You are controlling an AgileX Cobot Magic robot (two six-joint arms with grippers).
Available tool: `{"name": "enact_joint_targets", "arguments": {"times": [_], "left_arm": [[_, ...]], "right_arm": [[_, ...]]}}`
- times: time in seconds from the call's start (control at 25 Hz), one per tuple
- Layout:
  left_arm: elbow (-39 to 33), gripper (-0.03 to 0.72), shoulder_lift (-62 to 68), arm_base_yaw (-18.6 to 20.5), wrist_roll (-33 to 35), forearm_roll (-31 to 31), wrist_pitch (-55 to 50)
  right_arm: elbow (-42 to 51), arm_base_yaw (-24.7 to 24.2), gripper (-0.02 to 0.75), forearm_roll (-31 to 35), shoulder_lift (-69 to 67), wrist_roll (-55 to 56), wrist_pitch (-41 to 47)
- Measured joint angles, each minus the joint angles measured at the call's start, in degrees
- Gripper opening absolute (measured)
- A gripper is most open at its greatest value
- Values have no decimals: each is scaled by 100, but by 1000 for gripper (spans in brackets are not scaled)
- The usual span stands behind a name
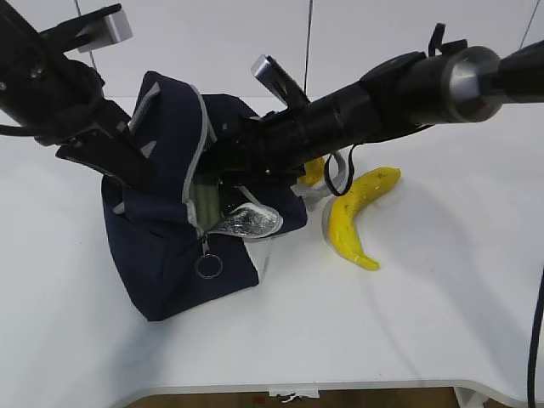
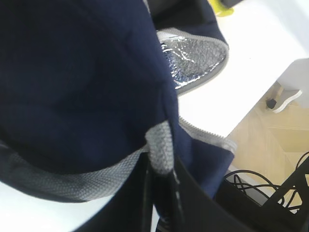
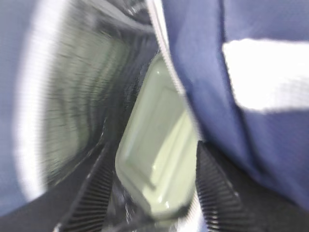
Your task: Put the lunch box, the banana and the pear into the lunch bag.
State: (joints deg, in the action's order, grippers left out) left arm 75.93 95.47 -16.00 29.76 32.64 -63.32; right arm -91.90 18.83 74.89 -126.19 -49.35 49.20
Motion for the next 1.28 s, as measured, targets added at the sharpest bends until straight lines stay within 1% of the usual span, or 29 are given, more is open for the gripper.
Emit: {"name": "enact_joint_targets", "arguments": {"times": [0.16, 0.28, 0.36, 0.64, 0.8, 0.92, 1.16, 1.28], "left_arm": [[0, 12, 0, 0, 0, 0, 0], [0, 12, 0, 0, 0, 0, 0], [0, 12, 0, 0, 0, 0, 0], [0, 12, 0, 0, 0, -10, -2], [0, 12, 0, 0, 0, -10, -12], [0, 12, 0, 0, 0, -10, -12], [0, 12, 0, 0, 0, -10, -194], [0, 12, 0, 0, 0, -88, -215]], "right_arm": [[-132, -236, 424, -170, 84, 48, 461], [-340, -332, 424, -605, 211, 330, 642], [-485, -338, 424, -931, 304, 574, 810], [-1006, -338, 424, -1591, 531, 1360, 1554], [-1397, -338, 425, -2389, 624, 2001, 1924], [-1772, -338, 425, -2940, 624, 2521, 2043], [-2301, -338, 426, -3726, 637, 3587, 2093], [-2353, -338, 427, -4124, 722, 4098, 2102]]}}
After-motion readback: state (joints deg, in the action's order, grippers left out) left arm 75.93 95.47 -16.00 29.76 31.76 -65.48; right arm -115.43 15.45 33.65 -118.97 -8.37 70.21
